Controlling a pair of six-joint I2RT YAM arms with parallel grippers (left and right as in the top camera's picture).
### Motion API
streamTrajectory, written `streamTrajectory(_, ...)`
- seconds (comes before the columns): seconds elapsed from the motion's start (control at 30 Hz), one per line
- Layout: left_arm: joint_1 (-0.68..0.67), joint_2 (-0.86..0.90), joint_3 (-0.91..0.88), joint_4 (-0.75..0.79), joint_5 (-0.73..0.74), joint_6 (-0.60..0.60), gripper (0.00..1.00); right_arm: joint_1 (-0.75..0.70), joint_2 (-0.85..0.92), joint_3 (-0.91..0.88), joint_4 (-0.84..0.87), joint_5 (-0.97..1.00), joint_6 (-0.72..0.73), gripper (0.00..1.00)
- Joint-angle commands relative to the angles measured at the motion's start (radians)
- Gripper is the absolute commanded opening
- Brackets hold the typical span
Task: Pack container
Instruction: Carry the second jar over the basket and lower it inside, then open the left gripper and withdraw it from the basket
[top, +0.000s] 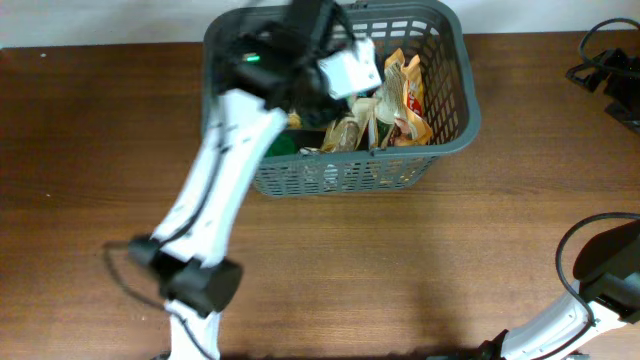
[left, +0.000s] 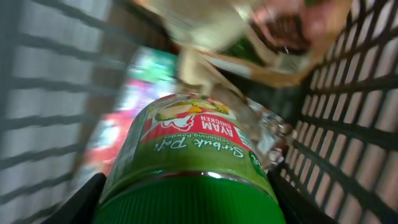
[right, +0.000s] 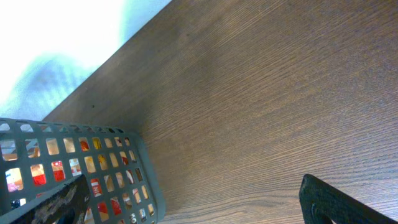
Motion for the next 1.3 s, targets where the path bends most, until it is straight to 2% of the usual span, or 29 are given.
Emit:
streamTrajectory(0.0, 0.000, 0.096, -0.007, -0.035, -0.104, 0.013, 0.02, 0.005, 0.002, -0.002, 0.003, -0.002, -0.004, 0.99)
streamTrajectory(0.23, 0.004, 0.221, -0.007, -0.073, -0.125, -0.029, 0.02, 0.005, 0.002, -0.002, 0.003, -0.002, -0.004, 0.99)
streamTrajectory(0.27, 0.004, 0.233, -0.007, -0.073, -0.124, -0.043, 0.06, 0.005, 0.002, -0.002, 0.003, -0.002, -0.004, 0.99)
streamTrajectory(0.3, 0.004, 0.238, -0.007, -0.073, -0.124, -0.063, 0.25, 0.005, 0.002, -0.002, 0.003, -0.002, -0.004, 0.99)
streamTrajectory(0.33, 0.004, 0.238, -0.007, -0.073, -0.125, -0.101, 0.67, 0.005, 0.002, -0.002, 0.003, -0.002, -0.004, 0.99)
streamTrajectory(0.37, 0.004, 0.238, -0.006, -0.069, -0.125, -0.130, 0.99, 0.005, 0.002, -0.002, 0.003, -0.002, -0.004, 0.99)
streamTrajectory(0.63, 0.012, 0.103, 0.183, -0.130, -0.141, -0.279, 0.99, 0.005, 0.002, -0.002, 0.003, -0.002, -0.004, 0.99)
streamTrajectory(0.73, 0.040, -0.012, 0.266, -0.119, -0.140, -0.318, 0.99, 0.005, 0.002, -0.002, 0.003, -0.002, -0.004, 0.99)
streamTrajectory(0.87, 0.116, -0.156, 0.284, -0.072, -0.145, -0.348, 0.99, 0.005, 0.002, -0.002, 0.003, -0.002, -0.004, 0.99)
streamTrajectory(1.0, 0.274, -0.256, 0.283, -0.043, -0.150, -0.435, 0.99, 0.005, 0.002, -0.002, 0.003, -0.002, -0.004, 0.99)
streamTrajectory(1.13, 0.504, -0.285, 0.283, -0.048, -0.161, -0.636, 0.99, 0.005, 0.002, -0.002, 0.003, -0.002, -0.004, 0.99)
streamTrajectory(1.17, 0.612, -0.279, 0.280, -0.071, -0.154, -0.741, 0.99, 0.005, 0.002, -0.002, 0.003, -0.002, -0.004, 0.99)
streamTrajectory(1.27, 0.738, -0.268, 0.272, -0.106, -0.144, -0.848, 0.99, 0.005, 0.002, -0.002, 0.003, -0.002, -0.004, 1.00)
